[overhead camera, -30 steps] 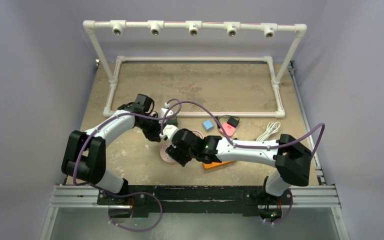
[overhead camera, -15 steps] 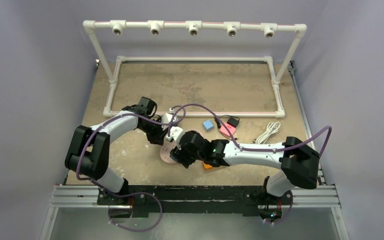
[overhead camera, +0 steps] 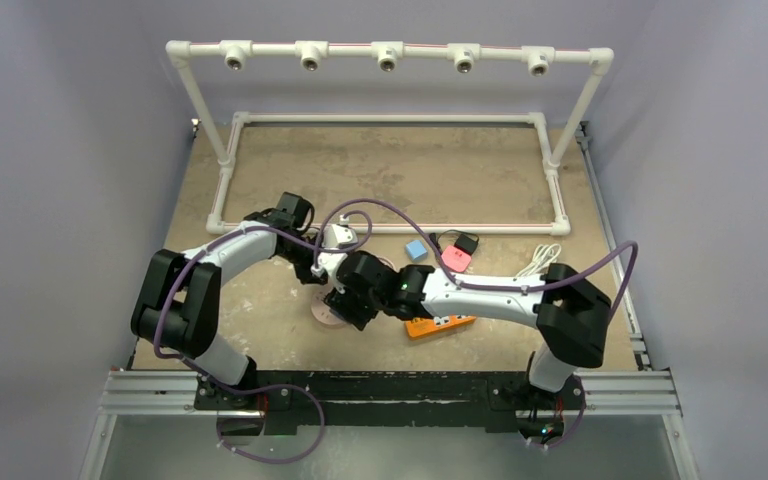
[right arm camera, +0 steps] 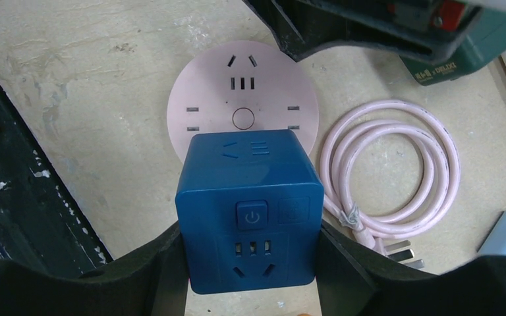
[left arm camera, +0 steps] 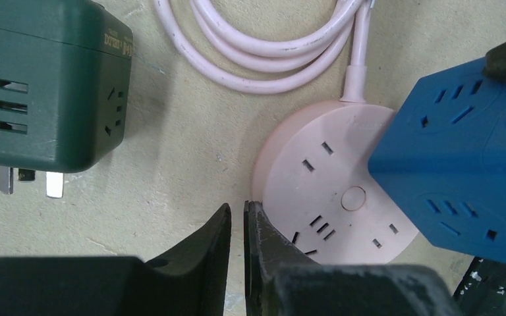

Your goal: Insert the plug

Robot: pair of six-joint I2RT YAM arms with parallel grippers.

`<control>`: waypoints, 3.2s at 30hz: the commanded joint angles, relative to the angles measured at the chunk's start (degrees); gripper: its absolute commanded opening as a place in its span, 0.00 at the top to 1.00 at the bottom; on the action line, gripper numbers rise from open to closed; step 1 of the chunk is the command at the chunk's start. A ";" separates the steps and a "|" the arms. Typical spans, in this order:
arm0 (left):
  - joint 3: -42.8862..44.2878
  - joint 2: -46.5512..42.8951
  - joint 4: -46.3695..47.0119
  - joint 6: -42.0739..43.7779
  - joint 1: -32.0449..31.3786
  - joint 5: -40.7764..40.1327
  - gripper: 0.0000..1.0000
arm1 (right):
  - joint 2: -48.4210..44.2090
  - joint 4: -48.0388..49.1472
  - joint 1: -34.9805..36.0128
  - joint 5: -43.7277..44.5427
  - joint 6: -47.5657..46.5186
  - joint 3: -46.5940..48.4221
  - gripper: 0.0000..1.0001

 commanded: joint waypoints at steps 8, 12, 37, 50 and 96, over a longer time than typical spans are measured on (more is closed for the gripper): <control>-0.67 -1.16 -0.52 1.62 -0.29 1.79 0.92 | 12.80 -24.76 -0.18 2.68 -1.30 14.05 1.00; -0.09 -1.73 0.12 0.38 -0.22 0.72 0.93 | 13.70 -26.10 -0.10 3.40 -1.04 15.81 1.00; 6.40 -4.59 0.27 -8.72 14.60 4.10 0.62 | 21.93 -33.83 1.40 2.91 -3.13 22.52 1.00; 7.74 -5.19 1.21 -10.38 15.42 3.32 0.64 | 30.90 -37.94 1.47 -5.46 -4.14 24.07 1.00; -8.61 -13.24 -6.67 15.34 7.80 5.01 0.84 | -13.60 -25.09 -20.35 2.74 18.08 8.83 0.28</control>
